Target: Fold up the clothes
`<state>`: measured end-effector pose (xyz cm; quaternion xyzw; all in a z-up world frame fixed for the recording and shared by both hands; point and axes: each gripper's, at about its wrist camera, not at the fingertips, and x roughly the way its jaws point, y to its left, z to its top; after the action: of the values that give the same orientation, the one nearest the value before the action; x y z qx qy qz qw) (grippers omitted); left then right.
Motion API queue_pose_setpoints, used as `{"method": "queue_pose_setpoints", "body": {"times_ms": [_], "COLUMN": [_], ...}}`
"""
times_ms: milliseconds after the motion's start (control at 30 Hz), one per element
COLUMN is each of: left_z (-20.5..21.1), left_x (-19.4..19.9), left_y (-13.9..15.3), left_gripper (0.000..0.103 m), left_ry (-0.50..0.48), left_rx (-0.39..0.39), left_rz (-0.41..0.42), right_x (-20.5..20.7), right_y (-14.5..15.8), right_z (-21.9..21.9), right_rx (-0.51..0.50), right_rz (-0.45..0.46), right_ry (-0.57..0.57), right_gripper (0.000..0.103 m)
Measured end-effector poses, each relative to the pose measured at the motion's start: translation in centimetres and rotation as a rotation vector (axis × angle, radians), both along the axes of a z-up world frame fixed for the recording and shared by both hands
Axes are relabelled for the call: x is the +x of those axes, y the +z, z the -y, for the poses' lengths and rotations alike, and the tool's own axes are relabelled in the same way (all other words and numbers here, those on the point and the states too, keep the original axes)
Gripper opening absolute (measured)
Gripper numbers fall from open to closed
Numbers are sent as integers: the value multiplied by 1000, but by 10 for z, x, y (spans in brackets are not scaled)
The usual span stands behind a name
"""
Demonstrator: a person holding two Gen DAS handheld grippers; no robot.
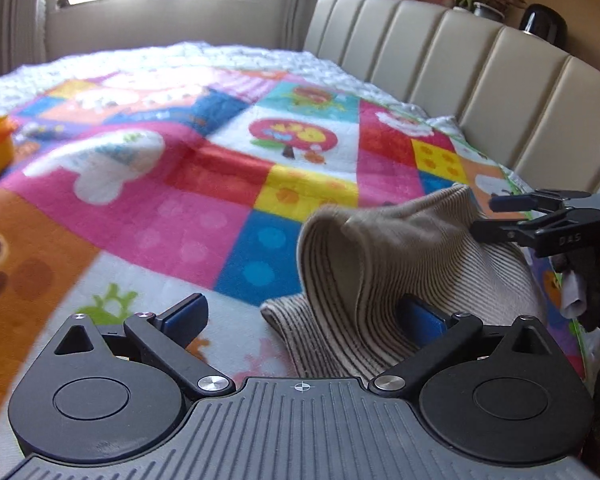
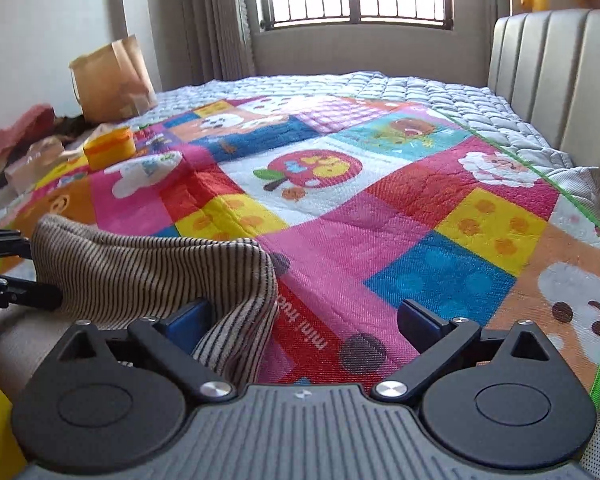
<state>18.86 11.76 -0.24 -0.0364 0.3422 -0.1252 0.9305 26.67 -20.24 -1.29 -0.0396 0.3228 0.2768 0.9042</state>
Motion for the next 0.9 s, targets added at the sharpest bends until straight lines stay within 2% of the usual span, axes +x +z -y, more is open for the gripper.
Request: {"method": "queue_pose_setpoints", "body": {"times_ms": [67, 167, 200, 267, 333, 433, 567, 667, 800, 900], "left_z": [4, 15, 20, 33, 42, 40, 24, 15, 20, 23], "left_x": [-11, -16, -16, -12, -2, 21, 44, 46, 47, 49], "left_y": [21, 48, 53, 54, 42, 10, -25, -29, -26, -26], "left_gripper": [103, 103, 103, 103, 103, 103, 103, 103, 103, 103], "left_ry": [-3, -33, -50, -97, -119, -84, -45, -36, -41, -34], "left_rx": [12, -19, -23, -13, 14, 11, -77, -120, -80, -76], "left_rz": [69, 150, 162, 160, 123, 4, -138, -168, -175, -177], "right_x": [-3, 1, 4, 6, 9, 13, 14, 6, -26, -59], "right_y": [10, 18, 17, 6, -5, -24, -26, -16, 1, 5], "right_z": [4, 2, 0, -10, -19, -32, -18, -6, 7, 9], "right_rx": [30, 64, 70, 15, -41, -121, -19, 39, 122, 136], "right_rz": [41, 83, 78, 65, 52, 37, -31, -48, -21, -18], "right_ry": [-21, -63, -71, -88, -104, -124, -155, -141, -72, 6], "right_gripper": [103, 103, 103, 103, 103, 103, 103, 103, 103, 103]}}
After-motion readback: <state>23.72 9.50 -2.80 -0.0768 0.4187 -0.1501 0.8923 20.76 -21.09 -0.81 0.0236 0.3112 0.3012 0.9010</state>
